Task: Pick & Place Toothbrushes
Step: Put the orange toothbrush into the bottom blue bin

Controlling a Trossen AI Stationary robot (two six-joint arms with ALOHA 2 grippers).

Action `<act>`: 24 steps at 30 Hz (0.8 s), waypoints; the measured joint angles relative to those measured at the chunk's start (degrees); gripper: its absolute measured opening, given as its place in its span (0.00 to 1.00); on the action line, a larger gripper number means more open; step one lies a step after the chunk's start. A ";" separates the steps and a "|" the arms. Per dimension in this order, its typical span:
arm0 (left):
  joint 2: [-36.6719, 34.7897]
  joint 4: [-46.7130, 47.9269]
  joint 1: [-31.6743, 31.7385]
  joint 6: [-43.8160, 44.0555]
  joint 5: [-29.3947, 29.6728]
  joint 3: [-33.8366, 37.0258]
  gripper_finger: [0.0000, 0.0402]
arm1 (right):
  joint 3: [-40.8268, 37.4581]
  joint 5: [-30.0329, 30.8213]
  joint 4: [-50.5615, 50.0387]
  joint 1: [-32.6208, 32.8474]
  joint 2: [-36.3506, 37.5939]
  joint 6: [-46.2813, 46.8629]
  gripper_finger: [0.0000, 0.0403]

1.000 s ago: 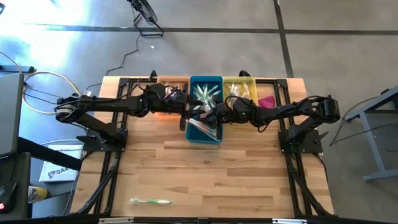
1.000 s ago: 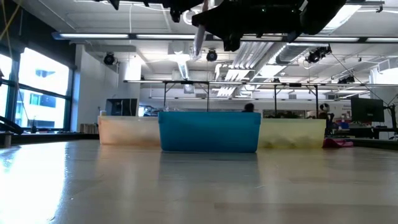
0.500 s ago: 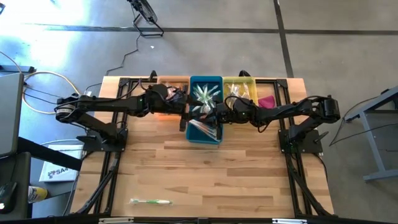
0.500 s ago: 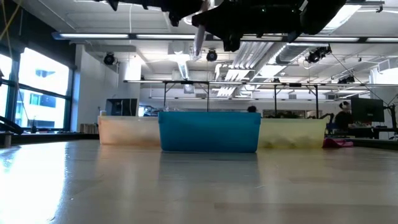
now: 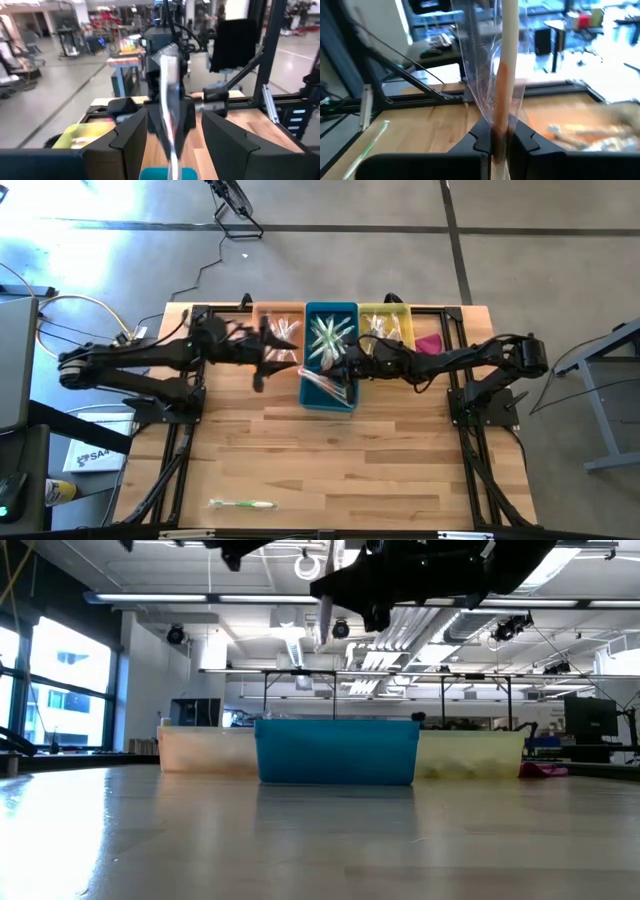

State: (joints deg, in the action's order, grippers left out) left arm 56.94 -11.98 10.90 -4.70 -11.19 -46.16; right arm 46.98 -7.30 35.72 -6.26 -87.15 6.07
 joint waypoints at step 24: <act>-16.71 -5.66 -0.02 5.15 0.25 20.36 0.46 | 0.00 11.52 -25.60 0.34 -1.96 12.27 0.05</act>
State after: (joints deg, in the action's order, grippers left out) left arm 40.23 -17.64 10.87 0.45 -10.94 -25.80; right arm 46.98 4.22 10.12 -5.93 -89.12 18.35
